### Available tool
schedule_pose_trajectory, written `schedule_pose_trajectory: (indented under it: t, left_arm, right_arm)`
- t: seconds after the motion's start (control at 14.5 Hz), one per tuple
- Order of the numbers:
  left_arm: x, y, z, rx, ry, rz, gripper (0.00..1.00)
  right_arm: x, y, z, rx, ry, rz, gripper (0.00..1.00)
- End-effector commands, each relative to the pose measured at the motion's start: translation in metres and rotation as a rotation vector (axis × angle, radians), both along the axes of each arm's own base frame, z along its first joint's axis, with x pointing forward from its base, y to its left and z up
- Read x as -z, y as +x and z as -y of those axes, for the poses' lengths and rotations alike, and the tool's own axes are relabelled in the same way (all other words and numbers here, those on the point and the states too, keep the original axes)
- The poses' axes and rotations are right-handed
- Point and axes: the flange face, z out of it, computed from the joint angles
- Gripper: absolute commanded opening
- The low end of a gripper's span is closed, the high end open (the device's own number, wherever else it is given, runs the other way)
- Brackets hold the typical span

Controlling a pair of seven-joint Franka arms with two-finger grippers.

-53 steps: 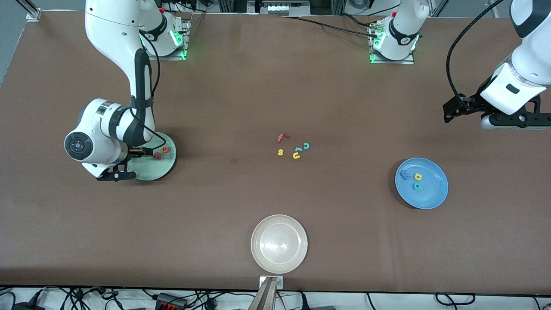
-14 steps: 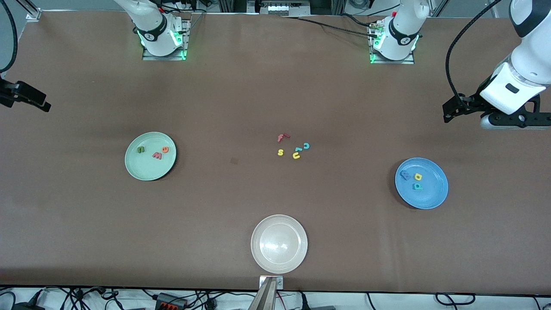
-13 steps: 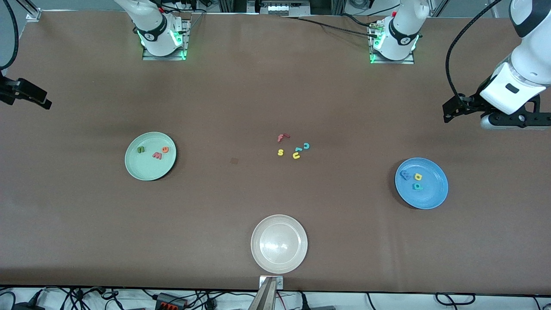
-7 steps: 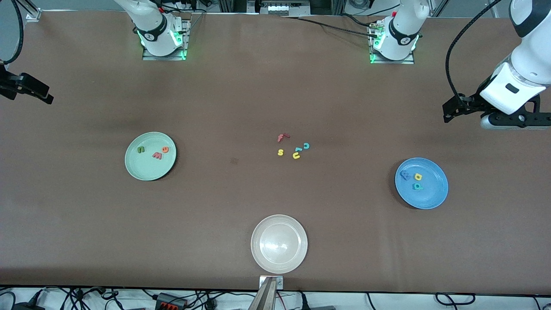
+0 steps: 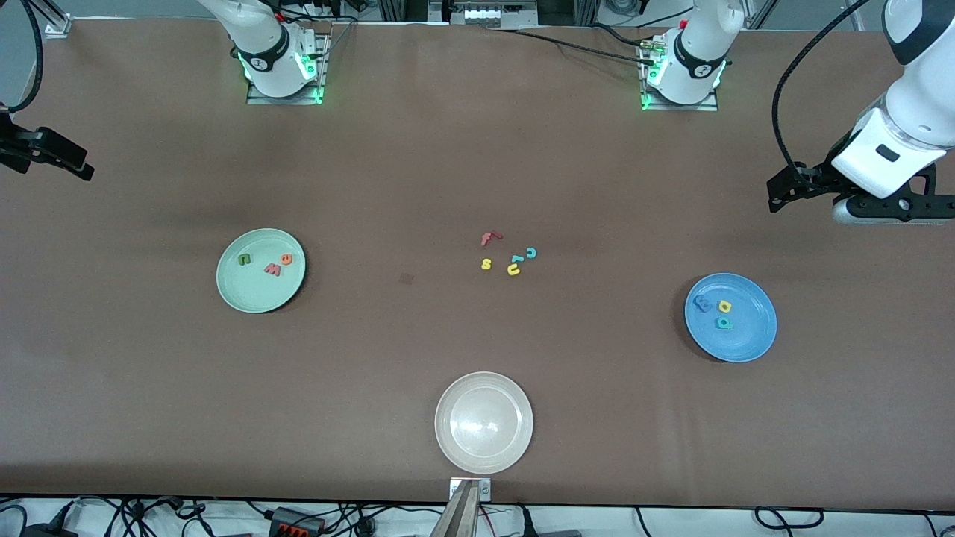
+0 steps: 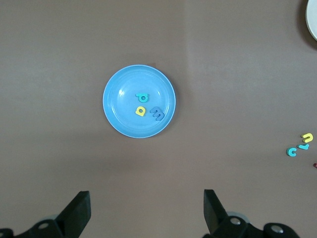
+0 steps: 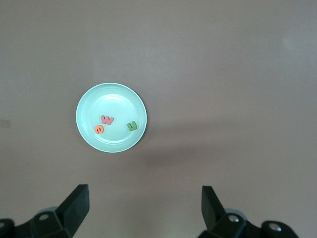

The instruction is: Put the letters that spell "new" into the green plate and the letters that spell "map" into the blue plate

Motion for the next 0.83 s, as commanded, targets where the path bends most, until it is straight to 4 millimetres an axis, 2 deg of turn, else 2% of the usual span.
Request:
schedule_pose_trajectory:
  t: [0.0, 0.76]
  left_arm:
    - [-0.0082, 0.0018, 0.0018, 0.019, -0.018, -0.002, 1.00]
    - [-0.0073, 0.0024, -0.0004, 0.005, -0.057, -0.006, 1.00]
  right_arm:
    - [0.0026, -0.0059, 0.0018, -0.015, -0.012, 0.001, 1.00]
    - [0.0059, -0.0061, 0.0067, -0.008, -0.012, -0.002, 1.00]
